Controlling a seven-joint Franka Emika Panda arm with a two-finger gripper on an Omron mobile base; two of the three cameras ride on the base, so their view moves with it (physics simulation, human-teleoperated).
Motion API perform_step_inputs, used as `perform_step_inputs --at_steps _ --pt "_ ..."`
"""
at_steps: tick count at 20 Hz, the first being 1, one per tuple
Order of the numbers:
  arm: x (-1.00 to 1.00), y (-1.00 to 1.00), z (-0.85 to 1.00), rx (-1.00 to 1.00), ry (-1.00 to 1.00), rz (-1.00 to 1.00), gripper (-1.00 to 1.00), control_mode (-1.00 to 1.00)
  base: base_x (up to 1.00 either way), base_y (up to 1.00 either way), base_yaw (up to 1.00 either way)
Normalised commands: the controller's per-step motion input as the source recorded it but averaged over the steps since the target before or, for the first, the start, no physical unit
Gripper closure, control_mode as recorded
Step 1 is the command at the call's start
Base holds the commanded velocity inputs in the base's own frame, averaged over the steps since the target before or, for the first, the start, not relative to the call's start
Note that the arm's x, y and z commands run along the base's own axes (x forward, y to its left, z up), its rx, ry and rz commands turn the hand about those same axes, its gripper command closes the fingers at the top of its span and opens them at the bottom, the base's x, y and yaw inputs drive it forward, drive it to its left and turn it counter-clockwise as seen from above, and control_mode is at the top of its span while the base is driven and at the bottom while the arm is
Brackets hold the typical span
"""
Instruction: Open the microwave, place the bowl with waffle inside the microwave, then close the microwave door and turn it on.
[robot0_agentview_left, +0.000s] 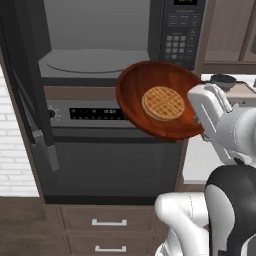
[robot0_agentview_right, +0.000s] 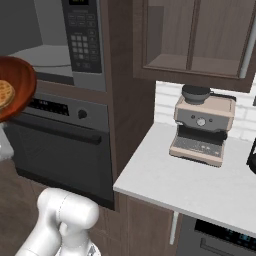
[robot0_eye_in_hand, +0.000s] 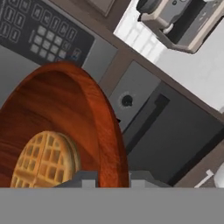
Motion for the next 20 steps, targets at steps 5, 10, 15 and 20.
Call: perform_step_inputs --at_steps 5,10,15,20 --pt "0.48 0.34 0.0 0.03 -0.01 -0.25 1.0 -1.0 0.0 0.0 0.0" --pt "0.52 0.02 0.14 0.17 -0.06 -0.22 1.0 -1.0 0.0 0.0 0.0" --pt "0.27 0.16 0.33 0.19 -0.05 0.03 1.0 -1.0 0.0 0.0 0.0" --pt "0.08 0.43 0.21 0.06 0.0 0.29 1.0 -1.0 0.0 0.0 0.0"
